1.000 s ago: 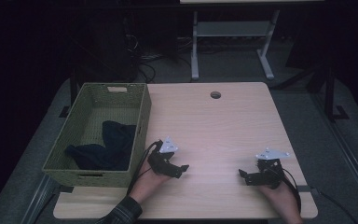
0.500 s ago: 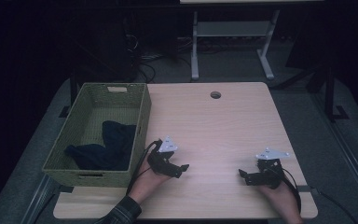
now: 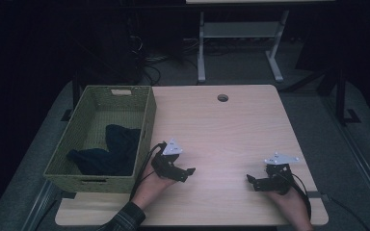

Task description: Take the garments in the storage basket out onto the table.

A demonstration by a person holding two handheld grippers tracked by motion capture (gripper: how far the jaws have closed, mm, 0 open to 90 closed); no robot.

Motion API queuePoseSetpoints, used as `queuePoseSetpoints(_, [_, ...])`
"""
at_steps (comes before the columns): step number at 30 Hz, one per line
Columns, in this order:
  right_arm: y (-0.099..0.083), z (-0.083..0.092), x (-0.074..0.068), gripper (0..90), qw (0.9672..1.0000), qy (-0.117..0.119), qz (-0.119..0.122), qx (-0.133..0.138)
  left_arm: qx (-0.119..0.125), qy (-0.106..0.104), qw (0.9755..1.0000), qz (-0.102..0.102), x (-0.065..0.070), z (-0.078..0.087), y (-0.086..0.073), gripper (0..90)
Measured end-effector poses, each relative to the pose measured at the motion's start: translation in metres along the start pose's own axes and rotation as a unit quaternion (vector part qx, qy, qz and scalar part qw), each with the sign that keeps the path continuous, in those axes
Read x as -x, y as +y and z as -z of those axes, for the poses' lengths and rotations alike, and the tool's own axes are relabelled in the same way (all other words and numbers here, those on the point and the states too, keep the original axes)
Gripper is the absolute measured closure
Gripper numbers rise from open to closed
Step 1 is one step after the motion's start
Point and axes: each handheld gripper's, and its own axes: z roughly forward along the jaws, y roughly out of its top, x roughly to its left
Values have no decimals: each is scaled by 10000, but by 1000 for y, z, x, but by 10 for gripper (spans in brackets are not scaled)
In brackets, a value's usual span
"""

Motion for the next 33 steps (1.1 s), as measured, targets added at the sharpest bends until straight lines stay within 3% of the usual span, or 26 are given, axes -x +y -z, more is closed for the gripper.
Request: queuePoseSetpoints(33, [0, 0, 0, 41, 10000, 3, 19, 2, 45, 5, 10000, -11, 1, 11, 11, 138])
